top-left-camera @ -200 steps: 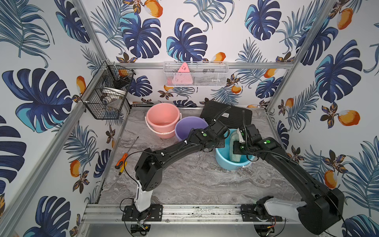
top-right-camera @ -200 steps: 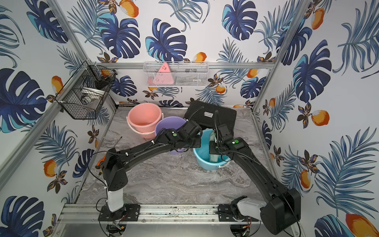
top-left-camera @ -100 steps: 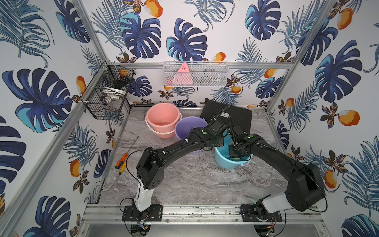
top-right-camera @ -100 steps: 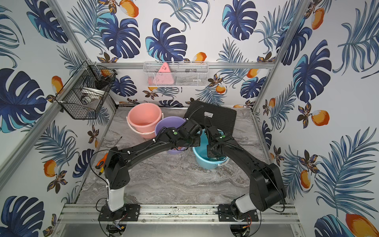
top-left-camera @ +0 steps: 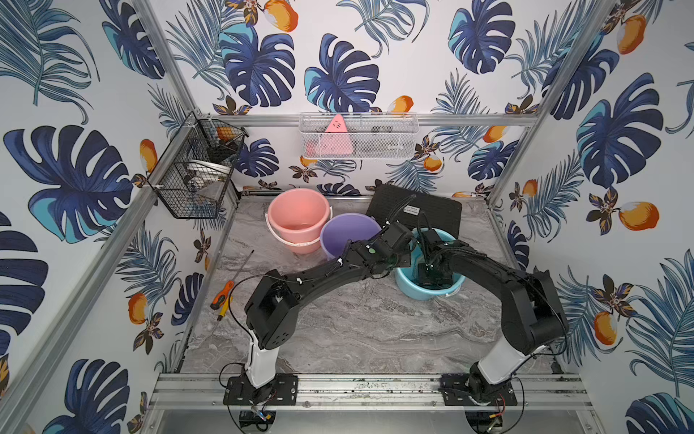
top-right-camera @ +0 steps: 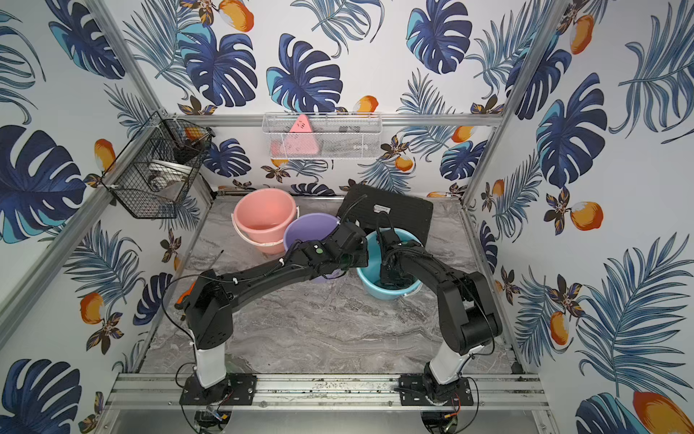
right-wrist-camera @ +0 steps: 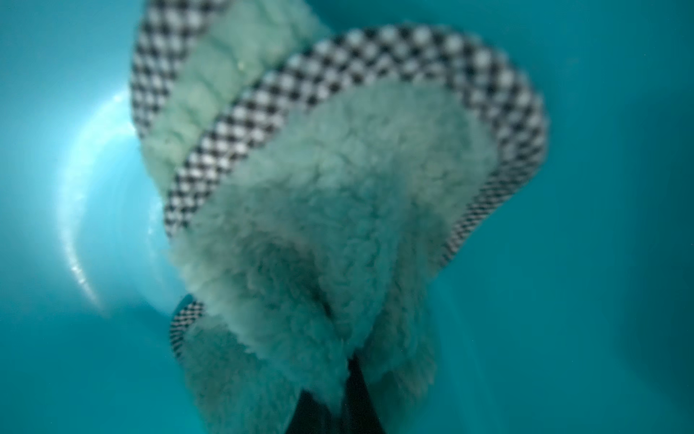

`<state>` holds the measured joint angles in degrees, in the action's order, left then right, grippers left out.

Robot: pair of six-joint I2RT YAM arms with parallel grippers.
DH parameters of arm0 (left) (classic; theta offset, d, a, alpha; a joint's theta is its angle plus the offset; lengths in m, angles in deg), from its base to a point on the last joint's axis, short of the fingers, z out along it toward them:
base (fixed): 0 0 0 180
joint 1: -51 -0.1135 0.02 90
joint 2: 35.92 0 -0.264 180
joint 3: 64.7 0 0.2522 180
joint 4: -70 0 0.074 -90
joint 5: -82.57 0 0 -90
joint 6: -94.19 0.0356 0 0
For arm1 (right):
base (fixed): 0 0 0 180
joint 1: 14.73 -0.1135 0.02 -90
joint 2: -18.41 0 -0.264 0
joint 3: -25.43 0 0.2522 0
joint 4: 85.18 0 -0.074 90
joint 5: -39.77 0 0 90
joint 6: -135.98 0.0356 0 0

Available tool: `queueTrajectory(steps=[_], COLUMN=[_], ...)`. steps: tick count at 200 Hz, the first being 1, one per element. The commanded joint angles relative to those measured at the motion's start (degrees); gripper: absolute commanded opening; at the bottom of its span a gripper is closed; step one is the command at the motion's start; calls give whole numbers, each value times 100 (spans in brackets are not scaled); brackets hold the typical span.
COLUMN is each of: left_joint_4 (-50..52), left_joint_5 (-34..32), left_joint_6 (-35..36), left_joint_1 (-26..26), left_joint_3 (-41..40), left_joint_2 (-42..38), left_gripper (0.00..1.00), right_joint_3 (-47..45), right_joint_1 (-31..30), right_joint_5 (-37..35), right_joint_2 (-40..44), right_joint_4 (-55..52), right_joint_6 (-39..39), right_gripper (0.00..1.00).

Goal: Wipe the inside of the bucket with a cloth
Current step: Wipe the dirt from the inside of the bucket.

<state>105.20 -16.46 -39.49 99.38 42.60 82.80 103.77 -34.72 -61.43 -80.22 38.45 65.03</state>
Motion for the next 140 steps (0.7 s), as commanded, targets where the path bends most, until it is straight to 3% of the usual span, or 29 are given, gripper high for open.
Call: queueTrajectory(steps=[1,31,69,91,122,140], left_joint_4=[-73,119,296,358,491,791], left_joint_5=[-26,-372,-440,-539,-678,-835], left_joint_6=[421,686,569,510,355,299], left_joint_1=[165,507,711,752,743,743], left_joint_3=[-47,154,257,223,170,333], left_joint_2=[-99,45,210,217,210,270], left_gripper=[0,0,0,0,0,0], right_joint_3=[-6,-189,-586,-885,-876,-789], right_joint_1=[127,89,63,39,56,47], right_joint_5=[-154,477,2844,3828,4509,4417], right_joint_2=[-331,-525,-261,305,850,1029], right_joint_4=[-70,266,1375,2077,2199,2009], right_joint_6=[296,307,-97,-240,-450,-566], right_gripper=[0,0,0,0,0,0])
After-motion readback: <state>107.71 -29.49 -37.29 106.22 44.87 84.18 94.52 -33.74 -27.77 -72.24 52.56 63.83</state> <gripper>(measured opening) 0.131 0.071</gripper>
